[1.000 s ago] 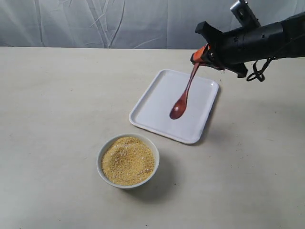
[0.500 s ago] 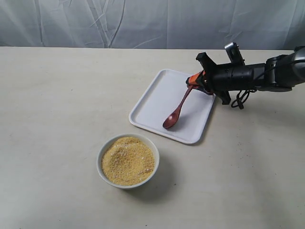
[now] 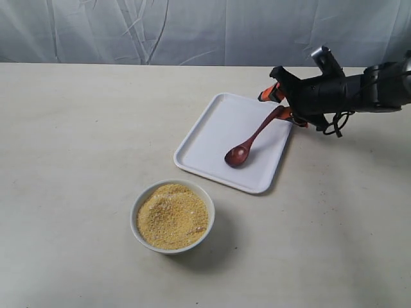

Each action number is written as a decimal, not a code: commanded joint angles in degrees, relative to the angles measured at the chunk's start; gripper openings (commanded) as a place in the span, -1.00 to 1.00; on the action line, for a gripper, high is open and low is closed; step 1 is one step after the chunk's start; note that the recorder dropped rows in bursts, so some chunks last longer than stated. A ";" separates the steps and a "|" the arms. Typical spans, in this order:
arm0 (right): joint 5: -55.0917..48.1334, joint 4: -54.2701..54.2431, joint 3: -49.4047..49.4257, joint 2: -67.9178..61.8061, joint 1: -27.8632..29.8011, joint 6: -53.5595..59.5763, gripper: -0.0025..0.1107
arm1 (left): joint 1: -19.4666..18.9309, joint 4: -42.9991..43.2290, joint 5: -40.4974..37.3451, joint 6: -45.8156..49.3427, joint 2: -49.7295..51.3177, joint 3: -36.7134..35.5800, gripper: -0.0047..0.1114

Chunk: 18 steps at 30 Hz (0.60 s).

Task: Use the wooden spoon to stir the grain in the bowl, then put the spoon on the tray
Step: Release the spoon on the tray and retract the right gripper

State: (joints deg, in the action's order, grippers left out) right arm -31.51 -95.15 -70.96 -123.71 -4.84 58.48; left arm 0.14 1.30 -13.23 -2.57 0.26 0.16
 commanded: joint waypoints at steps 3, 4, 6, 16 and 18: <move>3.30 11.22 -0.31 3.90 0.19 -6.89 0.05 | 0.04 -0.12 0.41 0.09 -0.26 -0.16 -0.92; 2.93 11.22 -0.31 3.90 0.04 -7.03 0.05 | 0.04 -0.12 0.41 0.09 -0.26 -0.16 -0.92; 3.68 11.76 -0.31 3.90 -0.55 -7.64 0.05 | 0.04 -0.12 0.41 0.09 -0.26 -0.16 -0.92; 6.38 31.30 -0.31 5.39 -0.45 -22.82 0.05 | 0.04 -0.12 0.41 0.09 -0.26 -0.16 -0.92; 6.38 37.38 -0.31 6.60 -0.43 -28.56 0.05 | 0.04 -0.12 0.41 0.09 -0.26 -0.16 -0.92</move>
State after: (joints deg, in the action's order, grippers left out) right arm -25.38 -66.09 -70.96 -119.36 -5.83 37.10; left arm 0.14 1.30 -13.23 -2.57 0.26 0.16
